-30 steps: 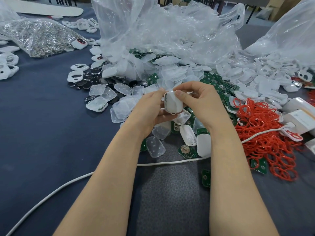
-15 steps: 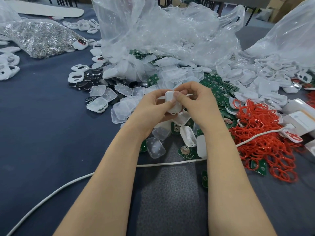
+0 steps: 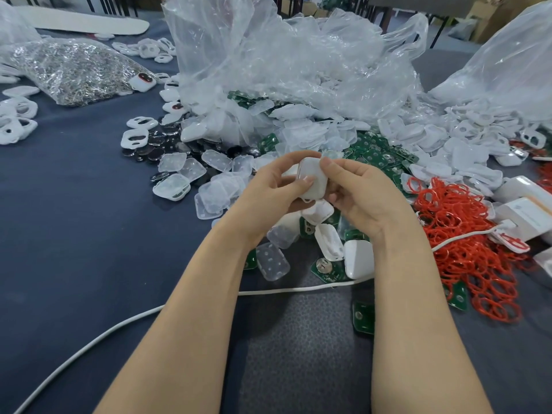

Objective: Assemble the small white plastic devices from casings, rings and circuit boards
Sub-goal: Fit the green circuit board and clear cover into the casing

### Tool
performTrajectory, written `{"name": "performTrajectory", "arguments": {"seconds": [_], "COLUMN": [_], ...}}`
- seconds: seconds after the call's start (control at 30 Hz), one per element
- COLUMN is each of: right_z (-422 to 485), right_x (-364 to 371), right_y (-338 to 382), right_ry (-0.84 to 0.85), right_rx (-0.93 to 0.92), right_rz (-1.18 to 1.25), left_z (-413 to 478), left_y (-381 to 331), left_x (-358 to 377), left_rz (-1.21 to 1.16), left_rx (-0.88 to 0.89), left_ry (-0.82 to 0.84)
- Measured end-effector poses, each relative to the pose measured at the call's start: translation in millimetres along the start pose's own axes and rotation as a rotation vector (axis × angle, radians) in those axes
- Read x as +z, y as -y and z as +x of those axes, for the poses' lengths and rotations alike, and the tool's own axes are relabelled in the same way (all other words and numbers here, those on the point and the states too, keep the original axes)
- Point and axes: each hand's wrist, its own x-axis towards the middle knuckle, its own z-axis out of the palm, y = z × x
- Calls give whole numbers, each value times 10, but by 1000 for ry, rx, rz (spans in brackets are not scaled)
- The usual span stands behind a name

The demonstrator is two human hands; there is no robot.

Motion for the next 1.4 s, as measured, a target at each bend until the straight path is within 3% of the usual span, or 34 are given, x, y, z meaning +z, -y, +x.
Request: {"name": "performTrajectory", "arguments": {"seconds": [0.2, 0.37, 0.57, 0.73, 0.93, 1.03, 1.2, 1.4], "right_z": [7, -20, -3, -9, 5, 31, 42, 28], "right_x": [65, 157, 191, 212, 256, 263, 260, 271], "right_y": [-17, -48, -67, -61, -65, -83, -94, -76], "right_ry": [-14, -17, -119, -131, -248, -279, -124, -140], "right_rx": [-29, -57, -89, -95, -170, -189, -142, -155], "right_rz": [65, 41, -62, 17, 64, 47, 37, 79], "left_z": [-24, -20, -16, -26, 8, 23, 1, -13], "left_y": [-19, 17, 10, -24, 23, 23, -5, -15], "left_x": [85, 141, 142, 133, 183, 188, 191, 181], "left_rz": [-72, 185, 238, 72, 10, -43, -79, -52], "left_rx": [55, 137, 149, 145, 161, 183, 227, 186], "left_ry": [41, -21, -52, -29, -210, -219, -219, -182]}}
